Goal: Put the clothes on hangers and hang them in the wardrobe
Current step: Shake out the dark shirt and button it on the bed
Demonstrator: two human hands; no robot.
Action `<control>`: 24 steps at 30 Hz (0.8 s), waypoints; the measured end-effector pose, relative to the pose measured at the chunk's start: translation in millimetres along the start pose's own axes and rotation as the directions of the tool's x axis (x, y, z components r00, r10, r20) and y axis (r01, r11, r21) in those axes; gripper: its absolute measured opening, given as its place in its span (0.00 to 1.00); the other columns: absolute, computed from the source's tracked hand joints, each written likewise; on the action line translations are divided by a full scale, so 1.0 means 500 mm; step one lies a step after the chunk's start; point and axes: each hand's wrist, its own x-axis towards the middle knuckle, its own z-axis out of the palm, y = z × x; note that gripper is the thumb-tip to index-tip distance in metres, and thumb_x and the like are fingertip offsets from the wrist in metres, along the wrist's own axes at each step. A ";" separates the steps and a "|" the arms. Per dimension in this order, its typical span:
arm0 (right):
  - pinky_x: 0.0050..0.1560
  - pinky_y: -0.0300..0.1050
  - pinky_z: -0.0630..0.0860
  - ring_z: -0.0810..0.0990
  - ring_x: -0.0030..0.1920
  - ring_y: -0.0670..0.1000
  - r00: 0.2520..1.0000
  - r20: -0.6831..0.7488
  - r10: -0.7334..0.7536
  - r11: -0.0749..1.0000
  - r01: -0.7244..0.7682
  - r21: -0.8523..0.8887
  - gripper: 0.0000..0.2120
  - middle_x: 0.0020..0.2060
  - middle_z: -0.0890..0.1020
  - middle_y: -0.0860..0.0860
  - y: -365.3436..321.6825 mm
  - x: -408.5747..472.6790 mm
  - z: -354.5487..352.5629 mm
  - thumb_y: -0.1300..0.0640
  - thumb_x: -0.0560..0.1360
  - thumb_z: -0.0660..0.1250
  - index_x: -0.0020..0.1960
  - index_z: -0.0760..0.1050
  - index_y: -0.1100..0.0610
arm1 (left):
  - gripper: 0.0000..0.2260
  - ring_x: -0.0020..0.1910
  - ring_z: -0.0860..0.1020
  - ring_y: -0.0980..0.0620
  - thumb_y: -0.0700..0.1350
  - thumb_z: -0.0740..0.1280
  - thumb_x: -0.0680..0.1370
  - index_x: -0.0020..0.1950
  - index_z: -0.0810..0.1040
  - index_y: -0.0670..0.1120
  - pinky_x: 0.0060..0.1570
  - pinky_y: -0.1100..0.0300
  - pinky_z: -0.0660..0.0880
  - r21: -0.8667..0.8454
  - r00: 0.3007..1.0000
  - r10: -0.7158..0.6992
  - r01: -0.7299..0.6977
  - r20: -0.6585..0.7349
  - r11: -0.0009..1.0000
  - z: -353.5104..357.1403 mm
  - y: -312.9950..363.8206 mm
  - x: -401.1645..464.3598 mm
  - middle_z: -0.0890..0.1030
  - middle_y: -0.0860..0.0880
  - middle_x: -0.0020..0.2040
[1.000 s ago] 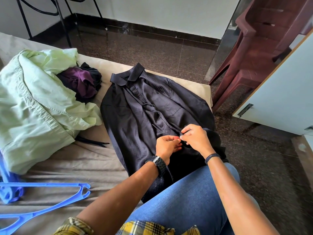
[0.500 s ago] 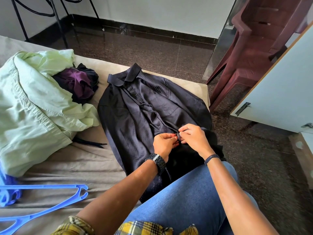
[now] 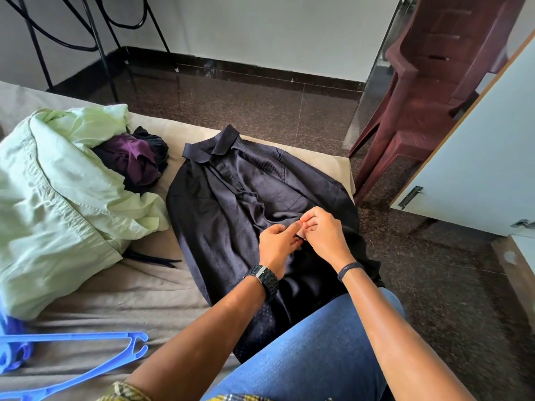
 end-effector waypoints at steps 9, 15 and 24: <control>0.35 0.33 0.76 0.81 0.34 0.46 1.000 -0.021 -0.005 0.998 0.006 0.067 0.10 0.36 0.82 0.52 -0.071 0.041 -0.030 0.63 0.70 0.72 0.40 0.73 0.51 | 0.13 0.33 0.77 0.52 0.33 0.63 0.78 0.35 0.70 0.44 0.38 0.62 0.80 -0.109 0.998 0.055 -0.057 -0.024 0.992 0.007 0.071 0.008 0.76 0.47 0.33; 0.50 0.50 0.78 0.81 0.45 0.52 0.995 0.064 -0.082 0.992 0.088 -0.092 0.10 0.40 0.82 0.53 -0.134 0.087 -0.034 0.62 0.71 0.69 0.41 0.71 0.50 | 0.11 0.33 0.80 0.52 0.30 0.64 0.77 0.39 0.70 0.43 0.38 0.62 0.80 -0.122 0.987 0.158 -0.157 -0.009 0.980 0.000 0.121 0.026 0.78 0.42 0.37; 0.46 0.48 0.76 0.80 0.41 0.53 0.961 0.033 -0.274 0.936 0.274 -0.220 0.09 0.37 0.81 0.52 -0.128 0.095 -0.001 0.65 0.72 0.68 0.50 0.72 0.59 | 0.09 0.34 0.79 0.51 0.33 0.70 0.74 0.46 0.71 0.42 0.38 0.61 0.79 -0.120 0.983 0.171 -0.179 -0.070 0.977 -0.012 0.132 0.054 0.79 0.42 0.38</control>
